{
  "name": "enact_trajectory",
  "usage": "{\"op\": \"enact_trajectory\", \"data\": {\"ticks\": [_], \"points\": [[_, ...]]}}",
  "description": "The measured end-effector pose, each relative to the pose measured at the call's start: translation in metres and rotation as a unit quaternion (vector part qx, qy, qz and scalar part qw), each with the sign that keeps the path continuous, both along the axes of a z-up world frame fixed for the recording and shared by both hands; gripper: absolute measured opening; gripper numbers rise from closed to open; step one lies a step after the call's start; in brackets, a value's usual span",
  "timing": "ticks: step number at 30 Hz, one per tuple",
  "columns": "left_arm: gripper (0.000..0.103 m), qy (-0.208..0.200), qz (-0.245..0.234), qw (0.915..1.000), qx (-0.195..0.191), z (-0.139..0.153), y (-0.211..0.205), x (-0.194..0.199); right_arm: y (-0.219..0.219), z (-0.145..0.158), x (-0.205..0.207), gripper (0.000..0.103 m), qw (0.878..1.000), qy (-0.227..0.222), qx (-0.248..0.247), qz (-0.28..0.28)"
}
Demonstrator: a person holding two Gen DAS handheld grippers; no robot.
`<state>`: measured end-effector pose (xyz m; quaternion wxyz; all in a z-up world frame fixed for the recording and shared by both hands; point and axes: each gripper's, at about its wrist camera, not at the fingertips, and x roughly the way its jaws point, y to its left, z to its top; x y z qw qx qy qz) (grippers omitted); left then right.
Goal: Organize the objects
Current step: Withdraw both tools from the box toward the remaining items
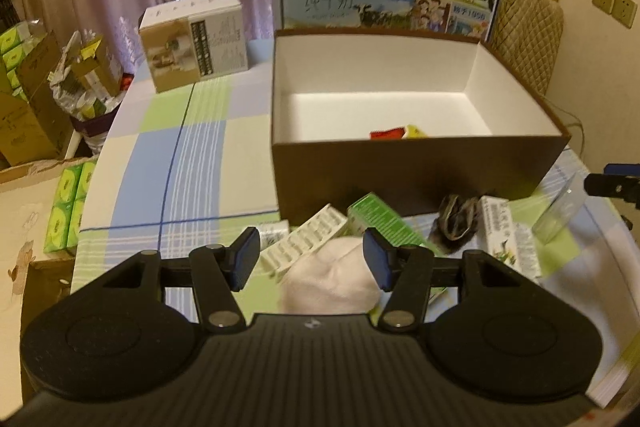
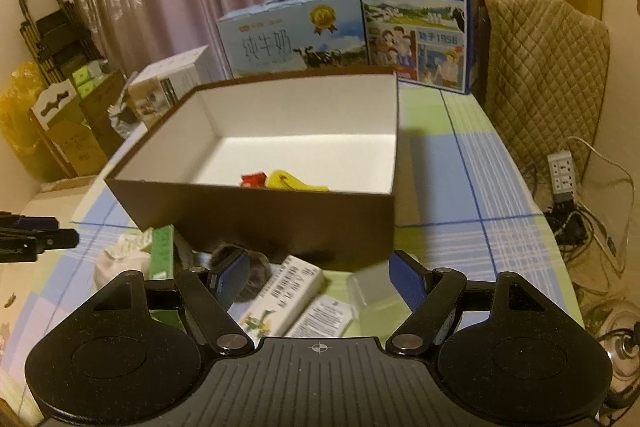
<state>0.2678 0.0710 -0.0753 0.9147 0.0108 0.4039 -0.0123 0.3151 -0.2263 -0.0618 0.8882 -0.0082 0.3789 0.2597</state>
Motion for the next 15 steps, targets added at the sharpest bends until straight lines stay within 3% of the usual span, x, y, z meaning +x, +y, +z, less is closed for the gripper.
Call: {"op": "enact_trajectory", "data": {"ticks": [7, 15], "points": [[0.053, 0.016, 0.012, 0.9998, -0.007, -0.011, 0.015, 0.002, -0.008, -0.010, 0.007, 0.074, 0.999, 0.022, -0.011, -0.025], [0.053, 0.029, 0.019, 0.9994, -0.007, -0.019, 0.021, 0.007, -0.024, -0.023, 0.027, 0.074, 0.994, 0.076, 0.016, -0.080]]}}
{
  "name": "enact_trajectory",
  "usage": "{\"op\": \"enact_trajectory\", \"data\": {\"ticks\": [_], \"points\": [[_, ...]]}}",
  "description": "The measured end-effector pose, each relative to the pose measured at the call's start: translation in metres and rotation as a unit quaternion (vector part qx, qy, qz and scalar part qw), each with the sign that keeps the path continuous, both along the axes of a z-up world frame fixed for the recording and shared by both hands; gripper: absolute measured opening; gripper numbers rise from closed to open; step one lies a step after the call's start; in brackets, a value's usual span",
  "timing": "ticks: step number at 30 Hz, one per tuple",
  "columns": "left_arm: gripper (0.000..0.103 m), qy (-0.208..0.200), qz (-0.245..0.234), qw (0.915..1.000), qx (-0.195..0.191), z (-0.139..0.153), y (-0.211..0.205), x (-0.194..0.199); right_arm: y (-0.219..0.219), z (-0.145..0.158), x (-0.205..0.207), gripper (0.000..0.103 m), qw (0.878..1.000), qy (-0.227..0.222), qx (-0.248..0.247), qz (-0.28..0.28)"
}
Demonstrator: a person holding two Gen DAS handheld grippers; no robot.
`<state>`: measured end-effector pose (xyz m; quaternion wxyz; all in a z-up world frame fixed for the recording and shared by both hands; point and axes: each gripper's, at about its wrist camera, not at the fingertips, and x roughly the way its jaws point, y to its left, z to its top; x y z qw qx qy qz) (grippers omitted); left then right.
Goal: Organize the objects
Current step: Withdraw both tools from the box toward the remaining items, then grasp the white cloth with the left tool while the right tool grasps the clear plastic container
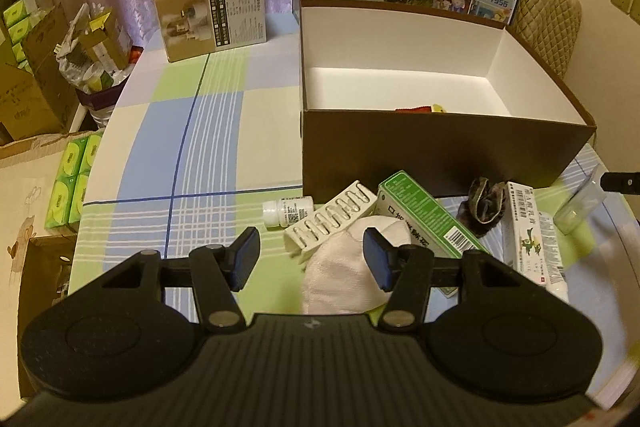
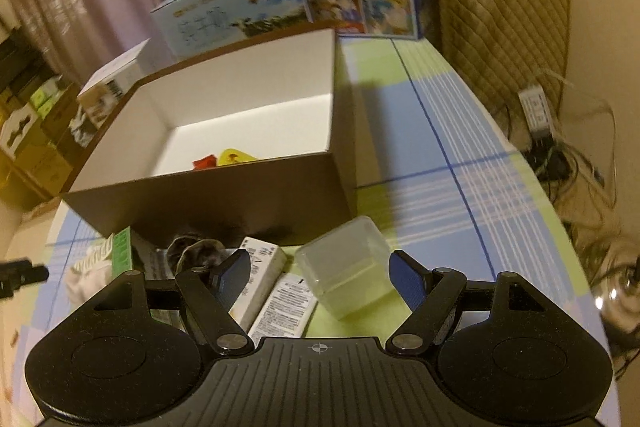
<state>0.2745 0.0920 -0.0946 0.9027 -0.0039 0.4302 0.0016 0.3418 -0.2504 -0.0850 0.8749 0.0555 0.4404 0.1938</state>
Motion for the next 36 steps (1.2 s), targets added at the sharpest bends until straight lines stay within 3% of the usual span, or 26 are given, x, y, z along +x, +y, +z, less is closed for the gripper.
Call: {"op": "enact_trajectory", "data": {"ticks": [7, 14, 16, 20, 22, 25, 36], "points": [[0.053, 0.010, 0.003, 0.9999, 0.006, -0.007, 0.001, 0.004, -0.013, -0.006, 0.017, 0.074, 0.996, 0.027, 0.040, -0.072], [0.053, 0.018, 0.000, 0.9998, 0.007, -0.013, -0.001, 0.006, -0.014, -0.018, 0.029, 0.071, 0.993, 0.056, 0.050, -0.096], [0.053, 0.024, -0.006, 0.9997, 0.004, -0.016, -0.003, 0.007, -0.013, -0.022, 0.029, 0.061, 0.993, 0.066, 0.042, -0.089], [0.054, 0.036, -0.017, 0.9991, -0.012, -0.021, -0.007, 0.007, -0.011, -0.024, 0.026, 0.057, 0.995, 0.065, 0.034, -0.072], [0.056, 0.038, -0.024, 0.9989, -0.015, -0.022, -0.010, 0.007, -0.008, -0.026, 0.025, 0.041, 0.996, 0.070, 0.027, -0.055], [0.059, 0.039, -0.033, 0.9986, -0.017, -0.023, -0.016, 0.006, -0.001, -0.025, 0.022, 0.035, 0.997, 0.065, 0.002, -0.030], [0.077, 0.059, -0.045, 0.9970, 0.023, -0.049, -0.043, 0.018, 0.014, -0.026, 0.017, 0.030, 0.998, 0.037, -0.052, 0.009]]}}
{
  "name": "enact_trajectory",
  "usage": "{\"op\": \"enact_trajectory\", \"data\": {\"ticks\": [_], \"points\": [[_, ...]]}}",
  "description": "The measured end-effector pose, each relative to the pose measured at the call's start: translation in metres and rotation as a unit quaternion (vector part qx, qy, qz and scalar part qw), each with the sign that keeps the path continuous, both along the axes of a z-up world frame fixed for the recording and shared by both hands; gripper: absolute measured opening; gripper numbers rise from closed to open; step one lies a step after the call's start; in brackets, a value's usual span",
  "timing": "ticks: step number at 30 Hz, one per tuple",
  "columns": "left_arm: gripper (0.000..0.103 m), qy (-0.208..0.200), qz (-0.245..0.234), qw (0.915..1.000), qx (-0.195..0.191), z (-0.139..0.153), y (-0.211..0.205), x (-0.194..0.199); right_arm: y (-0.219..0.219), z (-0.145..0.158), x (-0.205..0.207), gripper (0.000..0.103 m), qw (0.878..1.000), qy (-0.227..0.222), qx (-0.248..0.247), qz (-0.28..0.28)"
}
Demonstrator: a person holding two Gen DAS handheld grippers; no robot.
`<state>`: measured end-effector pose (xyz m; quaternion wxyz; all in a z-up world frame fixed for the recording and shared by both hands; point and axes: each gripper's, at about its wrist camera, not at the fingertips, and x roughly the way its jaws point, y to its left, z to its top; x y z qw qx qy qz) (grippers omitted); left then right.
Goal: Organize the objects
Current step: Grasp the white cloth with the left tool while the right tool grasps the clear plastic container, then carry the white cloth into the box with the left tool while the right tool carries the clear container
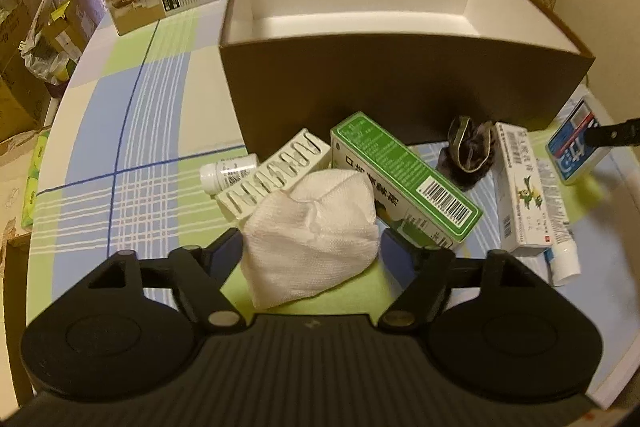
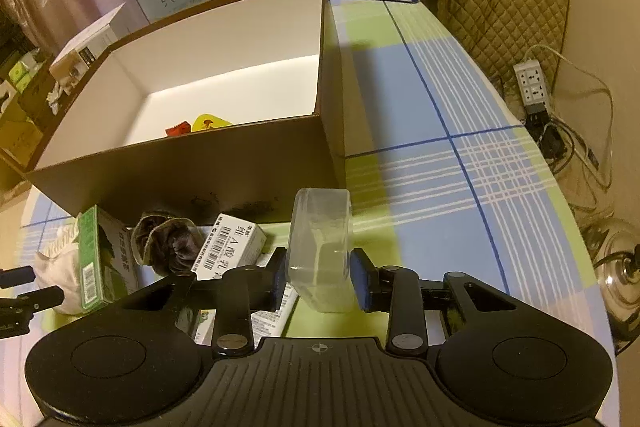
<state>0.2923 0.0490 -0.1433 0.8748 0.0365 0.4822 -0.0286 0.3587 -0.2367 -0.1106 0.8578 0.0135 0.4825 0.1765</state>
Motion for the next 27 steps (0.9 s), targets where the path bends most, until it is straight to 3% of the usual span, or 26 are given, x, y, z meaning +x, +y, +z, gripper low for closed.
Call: {"op": "enact_trajectory", "data": {"ticks": [5, 12, 15, 17, 21, 22, 27], "points": [[0.081, -0.001, 0.017, 0.9992, 0.037, -0.011, -0.013, 0.006, 0.001, -0.001, 0.001, 0.030, 1.000, -0.004, -0.004, 0.005], [0.078, -0.002, 0.018, 0.9965, 0.082, -0.026, -0.020, 0.009, -0.001, -0.002, 0.001, 0.030, 1.000, -0.005, -0.002, 0.008], [0.069, -0.004, 0.018, 0.9966, 0.080, -0.025, -0.019, 0.008, 0.000, -0.002, 0.001, 0.030, 1.000, -0.006, -0.003, 0.011], [0.054, -0.004, 0.018, 0.9975, 0.068, -0.022, -0.017, 0.007, -0.001, -0.001, 0.001, 0.030, 1.000, -0.006, -0.003, 0.013], [0.038, -0.005, 0.013, 0.9985, 0.053, -0.013, -0.013, 0.003, -0.001, -0.001, 0.001, 0.029, 1.000, -0.006, -0.003, 0.012], [0.029, -0.005, 0.012, 0.9989, 0.046, -0.010, -0.012, 0.002, -0.002, -0.001, 0.001, 0.028, 1.000, -0.006, -0.003, 0.012], [0.025, -0.002, 0.008, 0.9997, 0.023, 0.001, -0.010, -0.003, -0.006, 0.001, 0.000, 0.027, 1.000, -0.005, -0.001, 0.008]]}}
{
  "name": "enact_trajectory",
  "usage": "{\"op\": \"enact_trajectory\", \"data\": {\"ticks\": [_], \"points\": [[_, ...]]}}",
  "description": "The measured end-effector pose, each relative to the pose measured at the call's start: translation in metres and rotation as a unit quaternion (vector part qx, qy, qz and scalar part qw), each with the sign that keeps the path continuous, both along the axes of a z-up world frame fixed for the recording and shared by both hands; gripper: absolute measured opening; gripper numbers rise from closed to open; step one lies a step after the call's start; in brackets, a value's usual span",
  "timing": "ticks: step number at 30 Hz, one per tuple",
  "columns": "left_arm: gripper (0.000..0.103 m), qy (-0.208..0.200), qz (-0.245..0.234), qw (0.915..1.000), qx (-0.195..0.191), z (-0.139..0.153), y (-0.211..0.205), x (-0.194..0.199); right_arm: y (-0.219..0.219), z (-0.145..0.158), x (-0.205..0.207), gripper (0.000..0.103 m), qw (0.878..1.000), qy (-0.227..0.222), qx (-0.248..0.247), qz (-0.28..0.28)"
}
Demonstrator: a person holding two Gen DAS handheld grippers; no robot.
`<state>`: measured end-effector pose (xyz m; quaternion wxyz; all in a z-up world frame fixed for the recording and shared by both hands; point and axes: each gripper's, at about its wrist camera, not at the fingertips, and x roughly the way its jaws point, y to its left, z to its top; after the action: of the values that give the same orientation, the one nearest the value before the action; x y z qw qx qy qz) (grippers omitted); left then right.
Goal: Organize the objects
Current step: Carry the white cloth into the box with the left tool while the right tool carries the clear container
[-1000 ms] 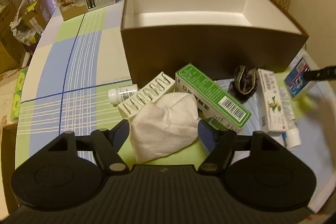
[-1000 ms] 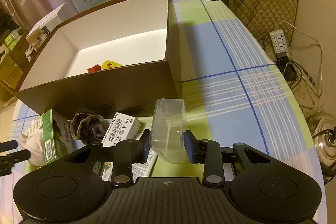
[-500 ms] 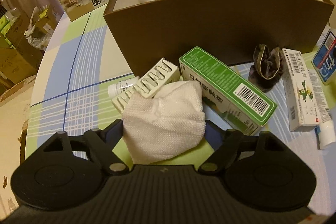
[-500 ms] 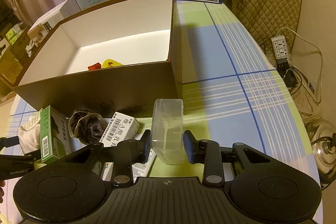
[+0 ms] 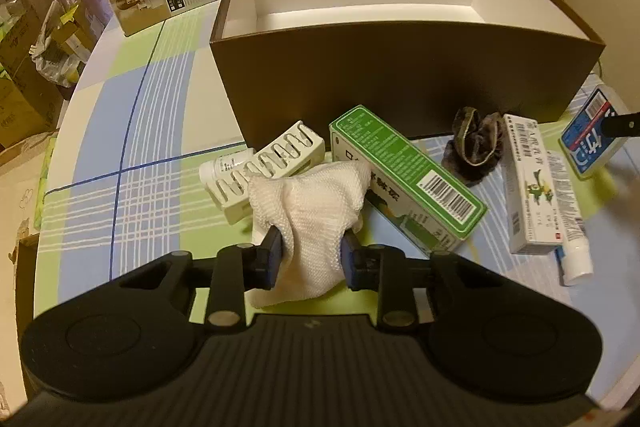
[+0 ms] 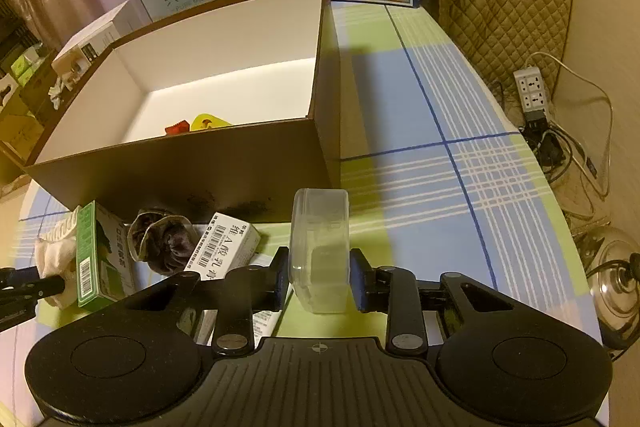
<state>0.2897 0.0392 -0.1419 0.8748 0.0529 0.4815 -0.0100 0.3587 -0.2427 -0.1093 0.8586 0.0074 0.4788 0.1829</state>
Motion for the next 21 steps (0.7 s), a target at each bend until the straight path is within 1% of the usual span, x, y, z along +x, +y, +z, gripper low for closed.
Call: {"op": "enact_trajectory", "data": {"ticks": [3, 6, 10, 16, 21], "points": [[0.025, -0.008, -0.005, 1.0000, -0.002, 0.006, -0.001, -0.005, -0.003, 0.005, -0.003, 0.027, 1.000, -0.005, 0.004, 0.001], [0.025, -0.020, -0.004, 0.9997, -0.015, 0.016, 0.003, -0.008, -0.005, 0.013, -0.006, 0.027, 1.000, -0.015, 0.009, -0.001], [0.025, -0.045, -0.003, 0.9986, -0.029, 0.034, 0.006, -0.012, -0.010, 0.026, -0.010, 0.027, 0.999, -0.029, 0.016, -0.008], [0.025, -0.072, -0.004, 0.9965, -0.041, 0.055, 0.007, -0.016, -0.018, 0.050, -0.015, 0.027, 0.998, -0.060, 0.025, -0.014], [0.025, -0.101, 0.002, 0.9935, -0.054, 0.073, 0.011, -0.019, -0.020, 0.074, -0.025, 0.027, 0.995, -0.088, 0.051, -0.005]]}}
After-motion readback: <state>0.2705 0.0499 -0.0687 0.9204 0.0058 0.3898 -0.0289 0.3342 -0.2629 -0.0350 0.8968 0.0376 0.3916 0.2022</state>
